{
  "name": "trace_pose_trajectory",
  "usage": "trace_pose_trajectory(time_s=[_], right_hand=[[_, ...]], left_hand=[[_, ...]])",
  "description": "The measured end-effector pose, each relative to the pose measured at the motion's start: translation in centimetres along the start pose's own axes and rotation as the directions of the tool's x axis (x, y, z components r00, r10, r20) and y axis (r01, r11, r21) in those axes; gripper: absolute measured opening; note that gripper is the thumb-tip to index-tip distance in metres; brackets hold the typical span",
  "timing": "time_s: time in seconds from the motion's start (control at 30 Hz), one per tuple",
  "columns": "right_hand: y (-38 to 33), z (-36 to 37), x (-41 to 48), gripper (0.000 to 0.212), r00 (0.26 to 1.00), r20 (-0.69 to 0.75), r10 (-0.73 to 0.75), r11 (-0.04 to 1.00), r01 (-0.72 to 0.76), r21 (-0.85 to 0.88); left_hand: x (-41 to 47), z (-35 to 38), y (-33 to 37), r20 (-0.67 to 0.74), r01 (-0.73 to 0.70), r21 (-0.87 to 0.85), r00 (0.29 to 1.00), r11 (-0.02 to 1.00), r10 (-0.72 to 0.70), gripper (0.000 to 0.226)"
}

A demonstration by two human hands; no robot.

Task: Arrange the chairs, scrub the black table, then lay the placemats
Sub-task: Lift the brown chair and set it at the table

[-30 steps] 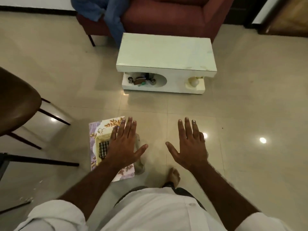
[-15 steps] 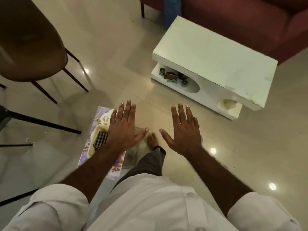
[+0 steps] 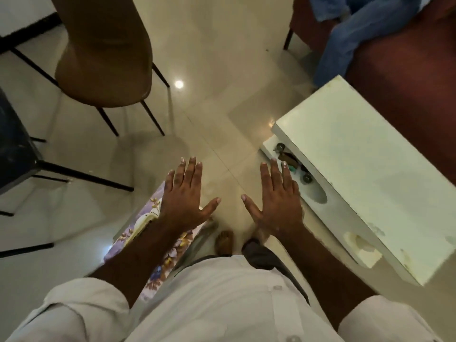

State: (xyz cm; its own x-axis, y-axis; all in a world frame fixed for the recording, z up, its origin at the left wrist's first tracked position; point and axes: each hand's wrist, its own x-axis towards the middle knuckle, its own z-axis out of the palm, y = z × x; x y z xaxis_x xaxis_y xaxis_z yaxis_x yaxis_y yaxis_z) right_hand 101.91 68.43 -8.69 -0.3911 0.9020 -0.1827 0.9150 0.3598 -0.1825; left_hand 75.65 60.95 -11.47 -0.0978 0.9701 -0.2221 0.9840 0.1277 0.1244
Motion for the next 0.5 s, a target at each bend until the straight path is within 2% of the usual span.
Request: trace_pose_trajectory(time_s=[0.27,0.5], right_hand=[[4.4,-2.6,14.5,0.106,0.973,0.046,-0.228,0.973,0.230,-0.037],[4.5,-5.2,27.2,0.105,0.909,0.082,-0.410,0.909,0.414,-0.048]], left_hand=[[10.7,-2.0,1.5,-0.011,0.232,-0.044,0.972,0.972,-0.233,0.115],[18.5,-4.7,1.3,-0.019,0.376,-0.121,0.924,0.918,-0.381,0.115]])
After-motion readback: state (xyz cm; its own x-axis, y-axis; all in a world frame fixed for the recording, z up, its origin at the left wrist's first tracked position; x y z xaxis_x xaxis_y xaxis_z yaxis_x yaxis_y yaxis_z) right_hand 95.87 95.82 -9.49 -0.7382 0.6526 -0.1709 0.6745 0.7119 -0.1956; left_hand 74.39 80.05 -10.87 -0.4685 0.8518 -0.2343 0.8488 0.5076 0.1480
